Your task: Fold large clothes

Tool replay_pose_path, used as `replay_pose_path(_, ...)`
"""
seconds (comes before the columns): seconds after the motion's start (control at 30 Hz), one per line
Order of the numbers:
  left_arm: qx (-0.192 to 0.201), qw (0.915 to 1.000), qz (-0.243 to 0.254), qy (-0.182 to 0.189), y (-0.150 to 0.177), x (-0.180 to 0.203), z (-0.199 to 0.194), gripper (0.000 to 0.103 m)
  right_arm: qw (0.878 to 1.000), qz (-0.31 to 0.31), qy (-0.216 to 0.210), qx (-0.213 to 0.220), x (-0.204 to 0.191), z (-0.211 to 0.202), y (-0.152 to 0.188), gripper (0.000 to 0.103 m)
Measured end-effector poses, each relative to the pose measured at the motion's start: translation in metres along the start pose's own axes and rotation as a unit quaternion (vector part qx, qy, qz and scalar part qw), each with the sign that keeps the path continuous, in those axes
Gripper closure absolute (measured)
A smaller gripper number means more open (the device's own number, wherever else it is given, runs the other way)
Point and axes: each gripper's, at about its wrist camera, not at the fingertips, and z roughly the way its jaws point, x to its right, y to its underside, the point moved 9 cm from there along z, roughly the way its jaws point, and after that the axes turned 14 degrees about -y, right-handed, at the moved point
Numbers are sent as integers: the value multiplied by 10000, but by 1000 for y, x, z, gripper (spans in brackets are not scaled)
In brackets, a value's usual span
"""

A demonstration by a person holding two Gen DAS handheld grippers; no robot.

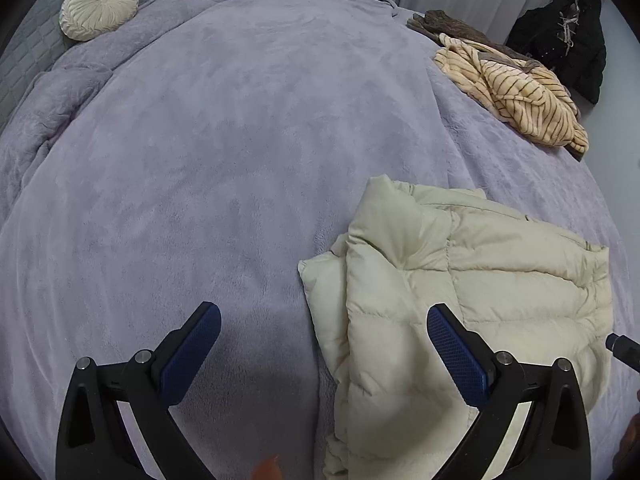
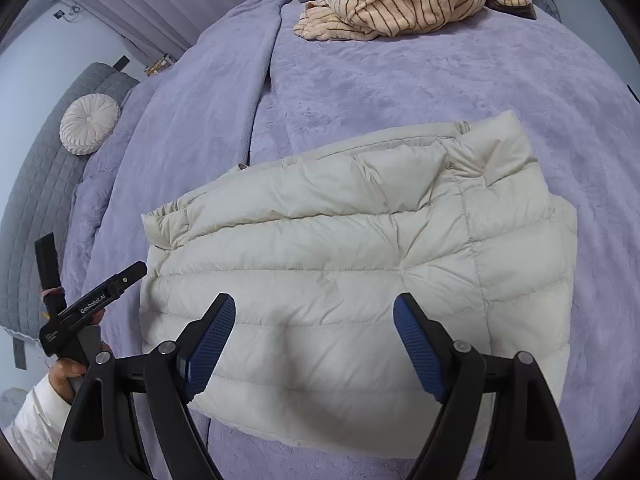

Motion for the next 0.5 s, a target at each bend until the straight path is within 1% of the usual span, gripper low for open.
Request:
replay_pose_path(0.07, -106, 9998, 17, 156, 7, -2, -3, 0, 10000, -5, 49, -59, -4, 2, 5, 8)
replay_pose_path(0.13, -279, 9990, -19, 355, 17, -6, -4, 0, 9998, -17, 103, -140, -9, 5, 13, 7)
replay_pose_path(0.2, -494, 9974, -217, 471, 27, -14, -1, 0, 9995, -99, 166, -260, -15, 8, 22, 7)
replay_pose_path(0.27, -665, 9944, -444, 694, 34, -24, 4, 0, 9990, -148, 216, -371, -21, 12, 28, 7)
replay_pose_path(0.3, -724, 9933, -521, 741, 38, -28, 7, 0, 9988, -176, 206, -410, -25, 14, 31, 7)
replay_pose_path(0.33, -768, 9922, -556, 809, 41, -31, 10, 0, 9986, -220, 217, -436, -29, 15, 33, 7)
replay_pose_path(0.37, -820, 9904, -563, 960, 43, -30, 12, 0, 9984, -270, 230, -442, -32, 17, 33, 8)
replay_pose_path(0.4, -869, 9876, -589, 1165, 45, -27, 13, 0, 9984, -317, 216, -425, -36, 18, 33, 12)
replay_pose_path(0.43, -919, 9838, -620, 1409, 46, -22, 14, 0, 9984, -354, 181, -406, -40, 19, 32, 19)
replay_pose_path(0.47, -967, 9797, -651, 1629, 46, -17, 15, 0, 9983, -374, 172, -408, -42, 22, 32, 42)
replay_pose_path(0.5, -1011, 9762, -678, 1797, 46, -13, 17, 0, 9981, -364, 207, -450, -41, 25, 33, 72)
